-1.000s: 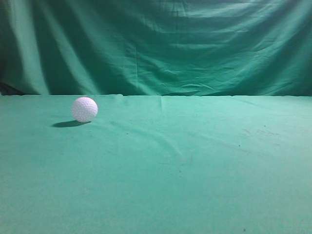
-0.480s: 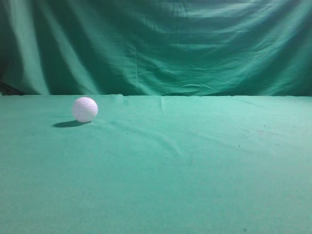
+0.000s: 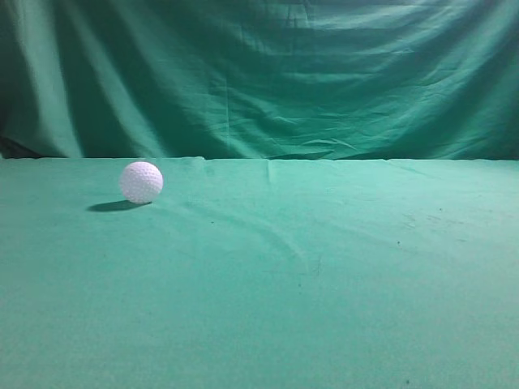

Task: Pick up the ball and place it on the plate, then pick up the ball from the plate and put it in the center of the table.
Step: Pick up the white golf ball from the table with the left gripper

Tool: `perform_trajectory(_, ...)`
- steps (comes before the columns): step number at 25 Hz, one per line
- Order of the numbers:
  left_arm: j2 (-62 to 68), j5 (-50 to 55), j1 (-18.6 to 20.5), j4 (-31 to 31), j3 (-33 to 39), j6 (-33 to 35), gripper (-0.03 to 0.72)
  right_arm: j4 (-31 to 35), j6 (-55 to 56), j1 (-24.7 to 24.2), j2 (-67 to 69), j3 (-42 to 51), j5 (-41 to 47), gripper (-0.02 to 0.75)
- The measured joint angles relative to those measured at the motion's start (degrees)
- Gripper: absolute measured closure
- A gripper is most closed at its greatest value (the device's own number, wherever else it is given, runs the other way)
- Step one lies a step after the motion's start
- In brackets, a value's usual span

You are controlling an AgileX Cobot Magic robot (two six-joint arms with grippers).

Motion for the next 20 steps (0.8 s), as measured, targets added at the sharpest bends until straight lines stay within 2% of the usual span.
perform_trajectory(3, 7.99, 2.44, -4.14, -0.82, -3.92, 5.84, 0.688, 0.0, 0.0, 0.0, 0.0, 0.0, 0.0, 0.738)
perform_trajectory(8, 23.22, 5.66, -9.5, 1.53, -12.7, 7.32, 0.688, 0.0, 0.0, 0.0, 0.0, 0.0, 0.0, 0.738)
perform_trajectory(17, 47.26, 14.55, -10.78, 2.59, -32.75, 6.85, 0.688, 0.0, 0.0, 0.0, 0.0, 0.0, 0.0, 0.738)
perform_trajectory(18, 49.39, 15.59, -10.78, 2.71, -34.63, 6.82, 0.64, 0.0, 0.0, 0.0, 0.0, 0.0, 0.0, 0.738)
perform_trajectory(19, 50.71, 16.37, -10.78, 2.84, -36.0, 6.73, 0.64, 0.0, 0.0, 0.0, 0.0, 0.0, 0.0, 0.738)
perform_trajectory(20, 52.13, 17.15, -10.78, 3.09, -37.61, 6.73, 0.537, 0.0, 0.0, 0.0, 0.0, 0.0, 0.0, 0.738)
